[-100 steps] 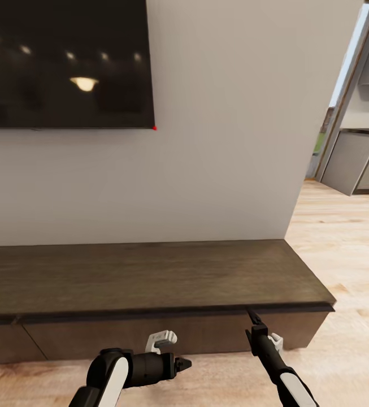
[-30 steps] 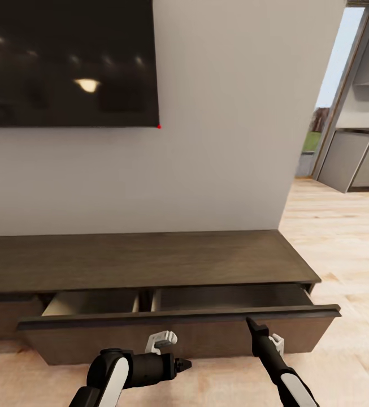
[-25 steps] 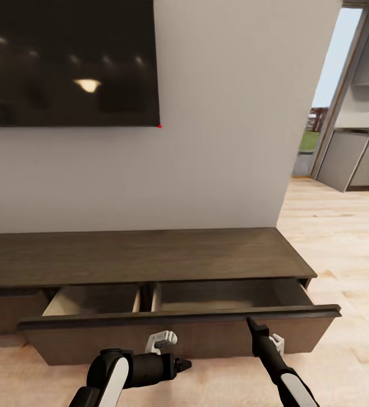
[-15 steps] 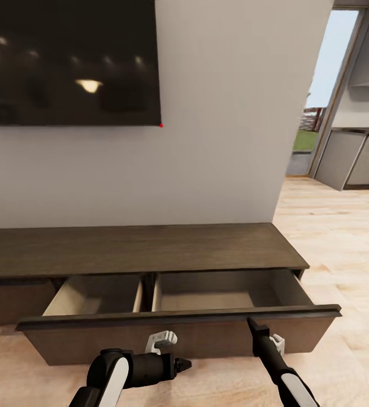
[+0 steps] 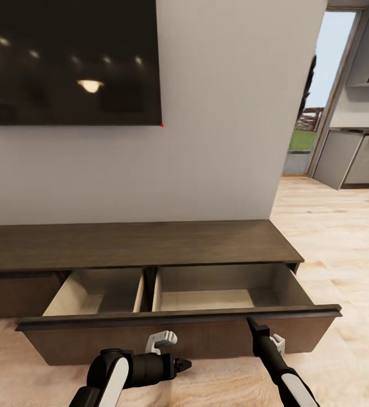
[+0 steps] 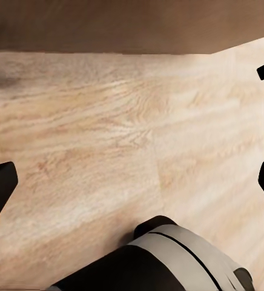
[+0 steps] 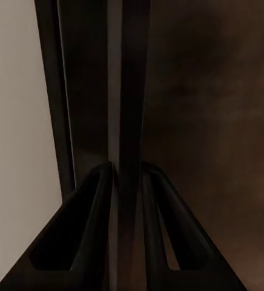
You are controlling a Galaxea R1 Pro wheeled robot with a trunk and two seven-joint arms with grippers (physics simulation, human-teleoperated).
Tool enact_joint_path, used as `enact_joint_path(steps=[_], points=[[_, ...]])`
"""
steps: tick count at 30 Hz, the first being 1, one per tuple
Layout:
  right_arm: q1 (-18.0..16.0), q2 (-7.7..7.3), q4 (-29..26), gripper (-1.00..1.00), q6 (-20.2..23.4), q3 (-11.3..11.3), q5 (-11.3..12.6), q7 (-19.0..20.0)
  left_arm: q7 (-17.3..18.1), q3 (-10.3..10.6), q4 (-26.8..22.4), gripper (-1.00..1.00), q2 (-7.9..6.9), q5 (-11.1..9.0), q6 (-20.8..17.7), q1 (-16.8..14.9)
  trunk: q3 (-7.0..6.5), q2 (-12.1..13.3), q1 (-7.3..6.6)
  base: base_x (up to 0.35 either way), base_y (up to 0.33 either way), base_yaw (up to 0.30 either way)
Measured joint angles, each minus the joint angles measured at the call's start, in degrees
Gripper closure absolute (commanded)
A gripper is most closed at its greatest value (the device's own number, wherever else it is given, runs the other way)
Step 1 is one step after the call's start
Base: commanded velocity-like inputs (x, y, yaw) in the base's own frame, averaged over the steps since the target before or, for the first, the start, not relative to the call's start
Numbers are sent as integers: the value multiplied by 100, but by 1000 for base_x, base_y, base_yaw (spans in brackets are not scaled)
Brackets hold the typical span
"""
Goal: Place each of the two pumpkins and all three candles from the living room inside a cabinet in the living room (use any cabinet), then make sure every cabinet is closed, and position the cauldron so it is next to a table in the living room.
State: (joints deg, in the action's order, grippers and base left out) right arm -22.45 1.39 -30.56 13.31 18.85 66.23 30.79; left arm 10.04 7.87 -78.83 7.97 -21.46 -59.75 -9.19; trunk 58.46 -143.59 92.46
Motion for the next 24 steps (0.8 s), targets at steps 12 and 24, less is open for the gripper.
enact_joint_path(steps=[12, 24], points=[[0, 0, 0, 100, 0, 7, -2, 1, 0, 0, 0, -100, 0, 4, 0, 0, 0, 0, -2, -67, 0, 0], [0, -1, 0, 100, 0, 8, -1, 2, 0, 0, 0, -100, 0, 3, 0, 0, 0, 0, -1, -58, 0, 0]])
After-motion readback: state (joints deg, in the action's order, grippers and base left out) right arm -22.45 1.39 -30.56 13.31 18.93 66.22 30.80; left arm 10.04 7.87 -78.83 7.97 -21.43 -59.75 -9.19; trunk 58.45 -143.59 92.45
